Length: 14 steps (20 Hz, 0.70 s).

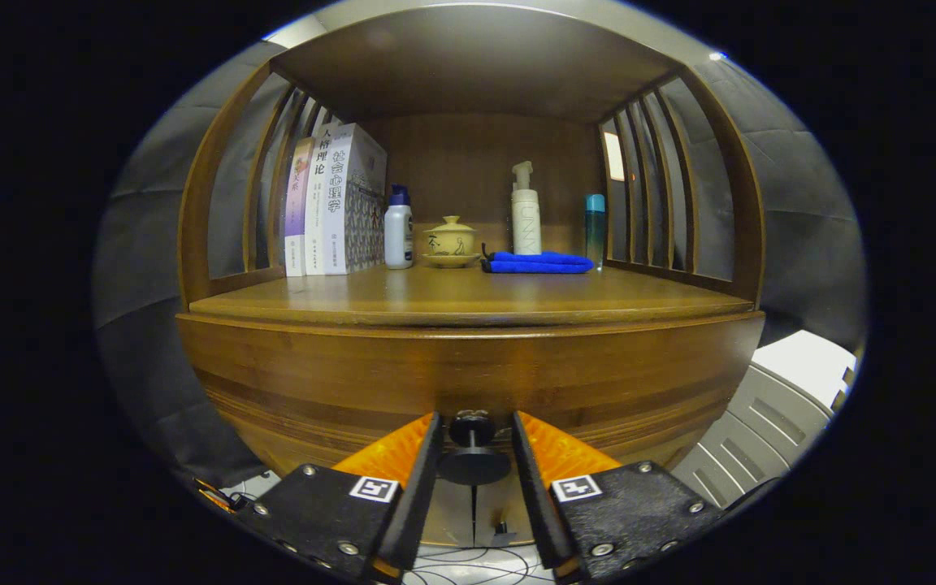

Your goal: Pull open the drawer, take out the items inside it, and place them on the countertop above the cabinet.

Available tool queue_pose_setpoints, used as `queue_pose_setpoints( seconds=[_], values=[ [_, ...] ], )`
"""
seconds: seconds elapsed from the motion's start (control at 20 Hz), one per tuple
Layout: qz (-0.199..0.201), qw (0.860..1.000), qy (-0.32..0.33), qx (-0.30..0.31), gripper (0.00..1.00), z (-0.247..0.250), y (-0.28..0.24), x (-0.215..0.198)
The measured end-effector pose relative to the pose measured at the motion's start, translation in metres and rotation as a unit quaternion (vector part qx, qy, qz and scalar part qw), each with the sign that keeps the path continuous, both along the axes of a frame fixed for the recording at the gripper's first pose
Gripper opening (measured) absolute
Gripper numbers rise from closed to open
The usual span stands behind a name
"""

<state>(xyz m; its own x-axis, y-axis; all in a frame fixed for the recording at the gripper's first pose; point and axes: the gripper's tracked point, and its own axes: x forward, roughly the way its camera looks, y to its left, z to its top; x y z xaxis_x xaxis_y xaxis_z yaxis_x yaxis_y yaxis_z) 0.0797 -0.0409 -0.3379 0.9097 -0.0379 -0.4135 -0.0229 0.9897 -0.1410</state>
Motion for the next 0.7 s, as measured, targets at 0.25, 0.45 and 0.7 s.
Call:
queue_pose_setpoints(
  seconds=[0.25, 0.45, 0.7],
  values=[
    [0.001, 1.000, -0.019, 0.000, 0.47, -0.0008, -0.0002, -0.0029],
    [0.002, 1.000, -0.021, -0.004, 0.43, -0.0038, -0.0013, -0.0034],
    [0.007, 0.999, -0.038, -0.004, 0.38, -0.0041, -0.0011, -0.0060]
  ],
)
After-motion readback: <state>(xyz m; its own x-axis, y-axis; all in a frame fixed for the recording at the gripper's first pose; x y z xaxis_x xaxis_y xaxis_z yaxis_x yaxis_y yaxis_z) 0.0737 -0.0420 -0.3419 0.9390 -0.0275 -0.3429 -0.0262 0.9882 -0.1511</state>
